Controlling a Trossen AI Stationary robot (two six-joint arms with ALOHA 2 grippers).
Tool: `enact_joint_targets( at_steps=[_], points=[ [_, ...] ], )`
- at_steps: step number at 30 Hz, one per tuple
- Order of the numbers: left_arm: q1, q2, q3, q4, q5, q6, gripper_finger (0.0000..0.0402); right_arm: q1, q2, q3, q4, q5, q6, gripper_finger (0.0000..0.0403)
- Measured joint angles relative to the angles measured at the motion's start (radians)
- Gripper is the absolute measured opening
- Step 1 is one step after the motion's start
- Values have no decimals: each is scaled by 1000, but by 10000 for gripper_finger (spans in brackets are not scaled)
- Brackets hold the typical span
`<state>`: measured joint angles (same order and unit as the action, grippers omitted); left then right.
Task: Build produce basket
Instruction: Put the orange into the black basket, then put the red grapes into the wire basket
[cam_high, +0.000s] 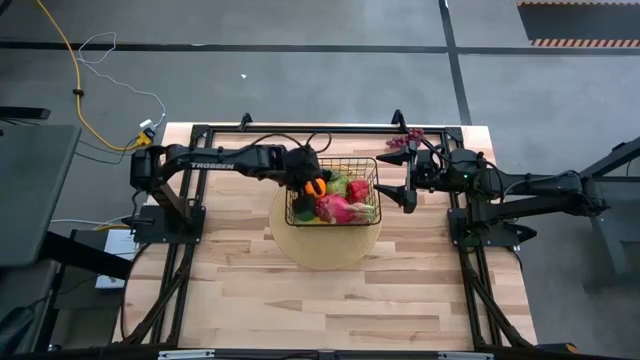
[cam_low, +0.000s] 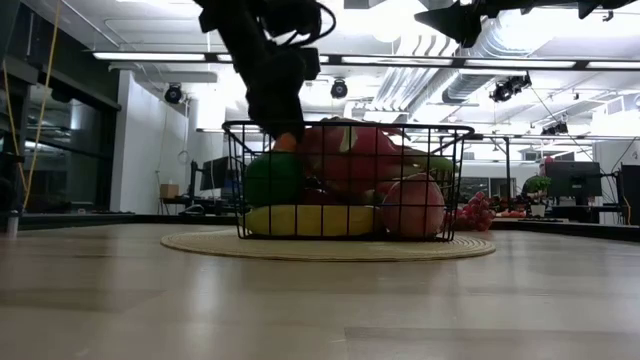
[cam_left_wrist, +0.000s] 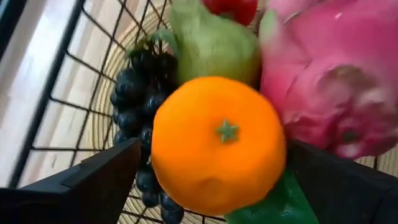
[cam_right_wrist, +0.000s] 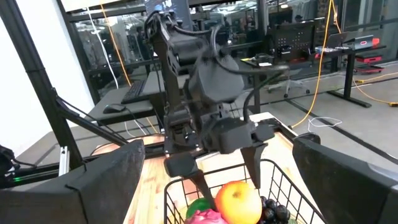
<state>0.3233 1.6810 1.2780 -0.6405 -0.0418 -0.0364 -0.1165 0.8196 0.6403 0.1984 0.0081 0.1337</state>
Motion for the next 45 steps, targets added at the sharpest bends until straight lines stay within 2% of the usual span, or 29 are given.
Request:
enact_joint_targets(
  at_steps=[3, 10, 14, 16, 20, 27, 32, 36, 45],
  points=[
    [0, 0, 55, -42, 0, 21, 397, 0, 0, 0, 0, 0, 0, 399],
    [6, -20, 282, -230, 5, 23, 397, 0, 0, 0, -2, 0, 0, 399],
    [-5, -131, 311, -180, 20, 39, 397, 0, 0, 0, -9, 0, 0, 399],
    [-20, -196, 299, -91, 17, 22, 397, 0, 0, 0, -16, 0, 0, 399],
    [-50, -370, 154, 164, 3, 0, 397, 0, 0, 0, -26, 0, 27, 399],
    [-113, -673, -296, 609, -9, -134, 397, 0, 0, 0, -30, 0, 50, 399],
    [-179, -811, -519, 771, -90, -219, 397, 0, 0, 0, -30, 0, 50, 399],
    [-203, -855, -584, 774, -100, -186, 398, 0, 0, 0, -30, 0, 49, 399],
    [-208, -857, -590, 774, -101, -170, 399, 0, 0, 0, -32, 0, 49, 399]
  ],
)
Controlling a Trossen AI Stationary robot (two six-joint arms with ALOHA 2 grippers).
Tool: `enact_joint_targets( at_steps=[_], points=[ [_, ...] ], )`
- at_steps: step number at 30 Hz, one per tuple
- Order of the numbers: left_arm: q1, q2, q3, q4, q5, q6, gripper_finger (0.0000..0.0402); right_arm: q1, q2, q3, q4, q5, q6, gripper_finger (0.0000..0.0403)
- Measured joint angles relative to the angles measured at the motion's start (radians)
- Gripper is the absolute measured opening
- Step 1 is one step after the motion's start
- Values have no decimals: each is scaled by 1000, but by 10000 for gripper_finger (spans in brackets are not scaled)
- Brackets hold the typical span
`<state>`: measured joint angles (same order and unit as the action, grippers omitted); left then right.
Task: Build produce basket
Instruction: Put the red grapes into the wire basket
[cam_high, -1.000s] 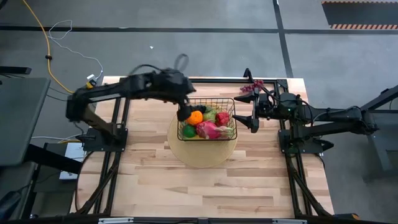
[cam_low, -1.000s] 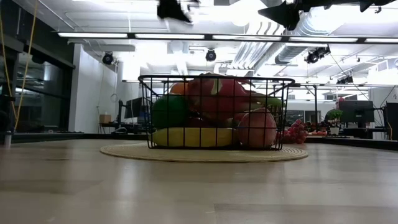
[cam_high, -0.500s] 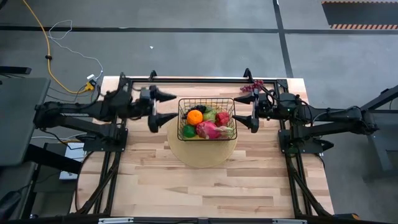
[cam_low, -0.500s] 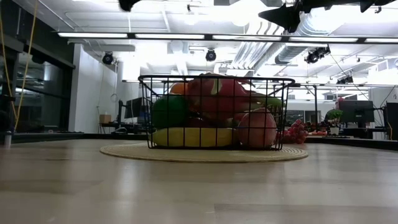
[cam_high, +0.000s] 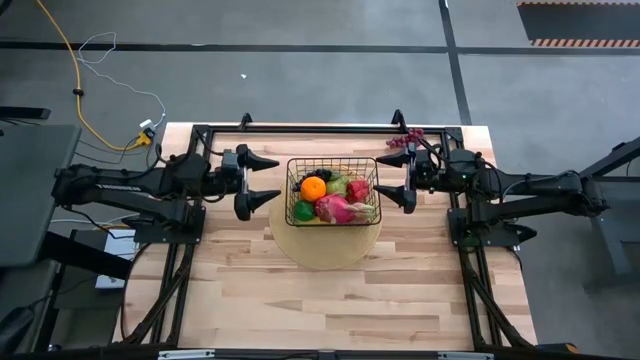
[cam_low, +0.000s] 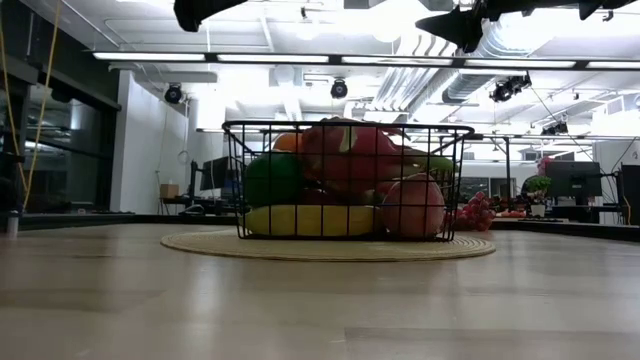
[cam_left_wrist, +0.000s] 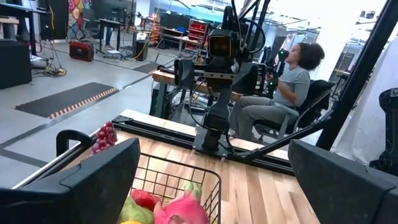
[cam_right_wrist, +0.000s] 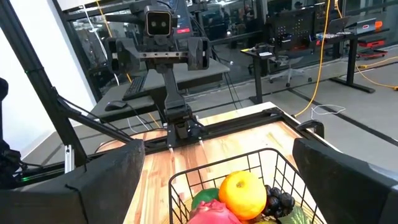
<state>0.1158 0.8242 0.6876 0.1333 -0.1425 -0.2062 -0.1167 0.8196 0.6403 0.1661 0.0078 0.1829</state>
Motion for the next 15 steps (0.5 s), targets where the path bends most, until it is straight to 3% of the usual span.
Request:
enact_joint_targets(
  at_steps=[5, 8, 11, 13, 15],
  points=[
    [0, 0, 0, -1, 0, 0, 400, 0, 0, 0, 2, 51, 58, 399],
    [0, 0, 0, -1, -1, 0, 400, -15, 13, 18, -37, 325, 257, 399],
    [0, 0, 0, -3, -1, -1, 400, -82, 34, 73, -187, 578, 459, 399],
    [0, 0, 0, -8, -2, -1, 400, -165, 59, 114, -314, 640, 538, 399],
    [0, 0, 0, -10, -2, -1, 400, -274, 96, 152, -431, 636, 629, 399]
  ],
)
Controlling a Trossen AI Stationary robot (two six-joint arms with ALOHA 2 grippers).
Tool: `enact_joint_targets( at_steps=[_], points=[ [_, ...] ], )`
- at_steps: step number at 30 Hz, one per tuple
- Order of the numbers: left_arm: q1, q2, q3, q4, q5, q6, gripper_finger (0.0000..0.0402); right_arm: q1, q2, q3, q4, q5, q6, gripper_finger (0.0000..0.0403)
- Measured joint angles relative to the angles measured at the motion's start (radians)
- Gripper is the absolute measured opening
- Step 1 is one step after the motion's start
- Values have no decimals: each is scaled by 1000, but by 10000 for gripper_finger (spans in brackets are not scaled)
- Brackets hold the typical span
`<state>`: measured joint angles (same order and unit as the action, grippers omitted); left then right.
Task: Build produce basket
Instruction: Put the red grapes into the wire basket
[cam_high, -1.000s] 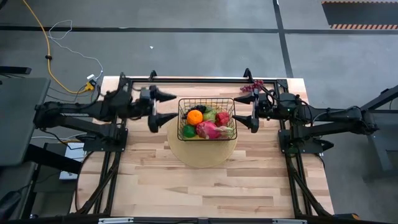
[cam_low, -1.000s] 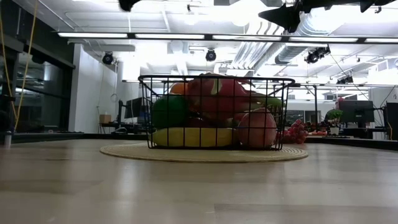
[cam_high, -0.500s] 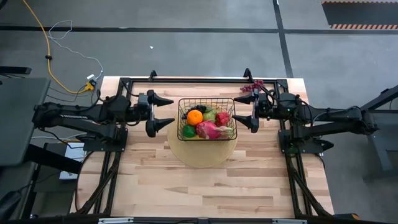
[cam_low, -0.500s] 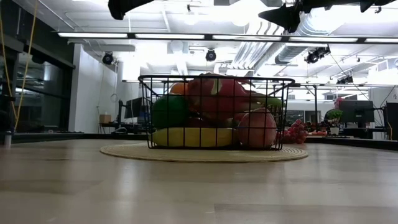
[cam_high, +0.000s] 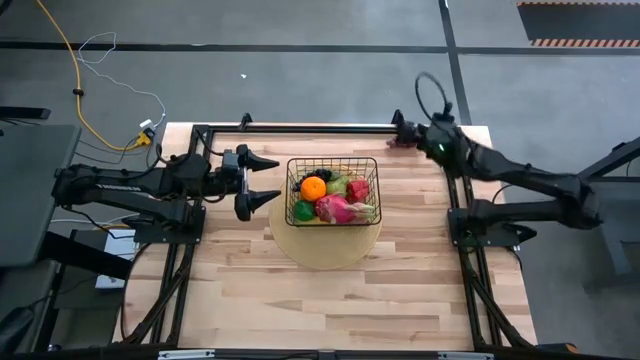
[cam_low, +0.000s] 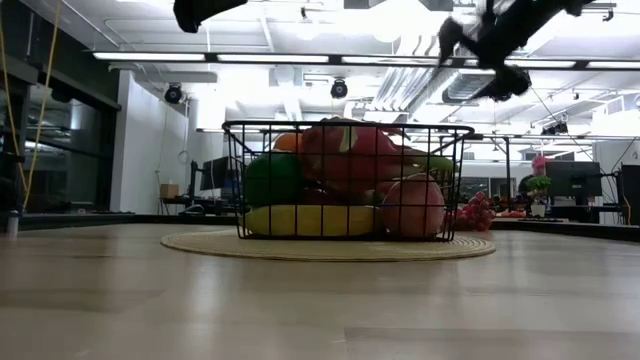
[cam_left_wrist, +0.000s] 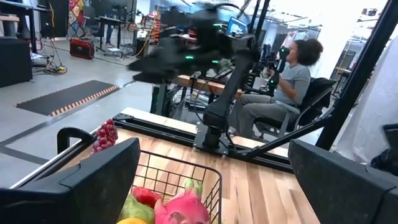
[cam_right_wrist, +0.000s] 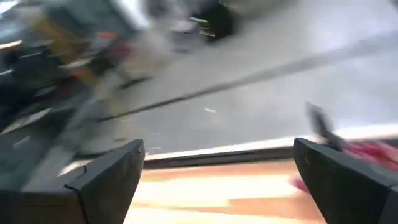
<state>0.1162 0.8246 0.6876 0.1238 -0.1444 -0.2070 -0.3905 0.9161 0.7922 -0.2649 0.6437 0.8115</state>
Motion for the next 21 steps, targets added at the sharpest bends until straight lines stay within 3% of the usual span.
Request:
enact_joint_targets(
  at_steps=[4, 8, 15, 21],
  points=[
    [0, 0, 0, 0, -2, 0, 400, -215, 104, 47, -195, -119, 213, 399],
    [0, 0, 0, 0, -3, 0, 400, -357, 237, 31, -223, -218, 342, 399],
    [1, 0, 0, 0, -26, 0, 400, -479, 473, 29, -155, -248, 472, 399],
    [1, 0, 0, 0, -25, 0, 400, -537, 596, 29, -109, -265, 564, 399]
  ],
)
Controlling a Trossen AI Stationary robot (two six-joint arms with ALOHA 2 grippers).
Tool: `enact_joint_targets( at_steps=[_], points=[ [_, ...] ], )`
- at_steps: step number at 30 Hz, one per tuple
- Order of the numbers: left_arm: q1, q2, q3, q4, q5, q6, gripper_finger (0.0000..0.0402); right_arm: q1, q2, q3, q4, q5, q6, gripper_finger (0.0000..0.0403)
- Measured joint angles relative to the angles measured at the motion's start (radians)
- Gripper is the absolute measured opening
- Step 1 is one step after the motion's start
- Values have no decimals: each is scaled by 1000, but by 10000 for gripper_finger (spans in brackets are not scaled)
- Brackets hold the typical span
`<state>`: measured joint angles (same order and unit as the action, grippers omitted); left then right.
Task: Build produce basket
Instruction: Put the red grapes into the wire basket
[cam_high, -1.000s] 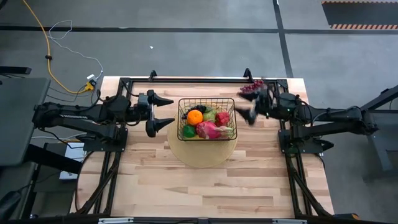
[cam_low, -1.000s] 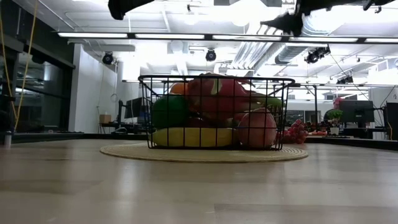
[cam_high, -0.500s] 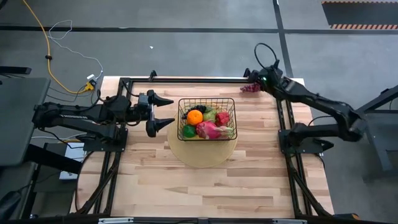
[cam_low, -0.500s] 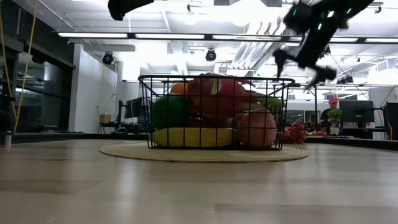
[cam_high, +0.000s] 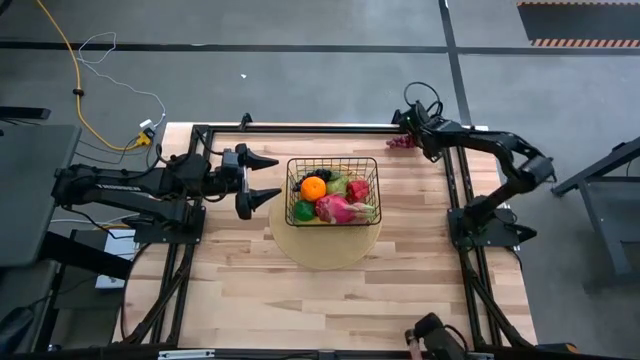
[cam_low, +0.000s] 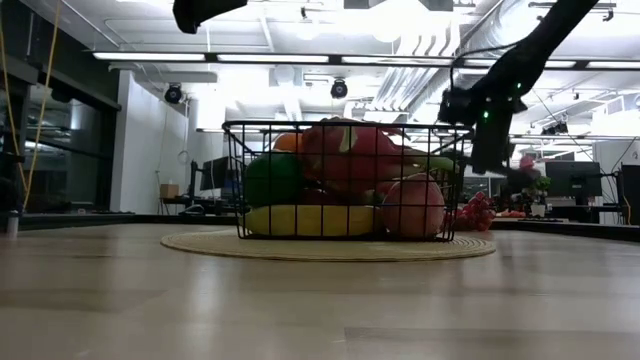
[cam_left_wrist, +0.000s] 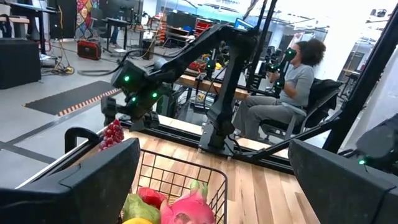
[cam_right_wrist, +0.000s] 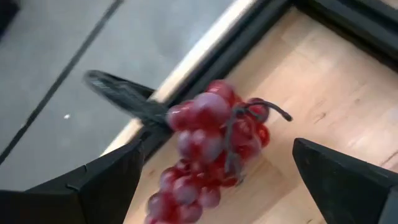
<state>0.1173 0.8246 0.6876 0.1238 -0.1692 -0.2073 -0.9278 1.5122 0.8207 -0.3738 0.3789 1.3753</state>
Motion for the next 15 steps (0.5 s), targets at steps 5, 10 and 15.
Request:
enact_joint_targets(
  at_steps=[5, 10, 15],
  points=[
    [0, 0, 0, 0, -1, 1, 400, -17, 81, 0, 30, -26, 24, 399],
    [0, 0, 0, 0, -1, 1, 400, -15, 135, 18, 30, -9, 59, 389],
    [0, 0, 0, -2, -3, 1, 400, -17, 145, 34, 20, 4, 84, 338]
  ],
)
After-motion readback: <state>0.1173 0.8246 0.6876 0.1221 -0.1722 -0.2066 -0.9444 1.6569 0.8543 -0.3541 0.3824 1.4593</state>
